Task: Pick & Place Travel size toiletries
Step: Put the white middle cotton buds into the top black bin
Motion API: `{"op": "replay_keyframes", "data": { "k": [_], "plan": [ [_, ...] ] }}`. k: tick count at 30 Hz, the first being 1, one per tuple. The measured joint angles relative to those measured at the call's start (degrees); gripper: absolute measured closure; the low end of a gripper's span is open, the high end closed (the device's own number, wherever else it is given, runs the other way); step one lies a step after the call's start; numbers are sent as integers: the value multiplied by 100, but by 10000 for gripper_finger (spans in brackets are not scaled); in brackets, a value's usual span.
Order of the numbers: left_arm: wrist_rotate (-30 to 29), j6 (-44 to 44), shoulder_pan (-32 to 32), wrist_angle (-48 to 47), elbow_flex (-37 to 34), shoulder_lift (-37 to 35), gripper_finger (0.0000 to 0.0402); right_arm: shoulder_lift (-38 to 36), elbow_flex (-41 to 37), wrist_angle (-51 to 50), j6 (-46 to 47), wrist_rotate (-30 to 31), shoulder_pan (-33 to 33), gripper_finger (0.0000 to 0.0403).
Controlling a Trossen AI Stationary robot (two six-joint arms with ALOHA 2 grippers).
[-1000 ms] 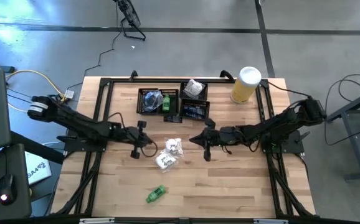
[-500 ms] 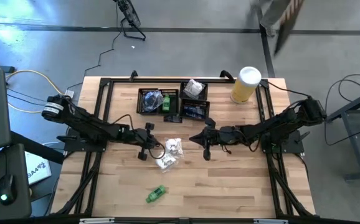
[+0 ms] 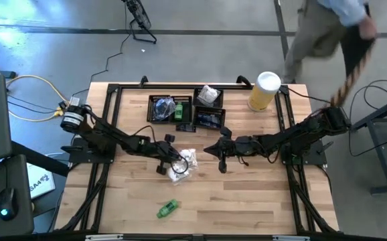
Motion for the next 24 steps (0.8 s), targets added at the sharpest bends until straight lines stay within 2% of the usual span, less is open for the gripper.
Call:
{"op": "replay_keyframes", "data": {
  "k": [5, 14, 24],
  "plan": [
    [36, 275, 20, -17, 268, 205, 401, -1, 0, -42, 0, 0, 0, 400],
    [564, 381, 400, 407, 609, 664, 401, -2, 0, -50, 0, -2, 0, 400],
    [696, 1018, 426, 510, 967, 702, 401, -1, 0, -57, 66, -4, 14, 400]
  ]
}}
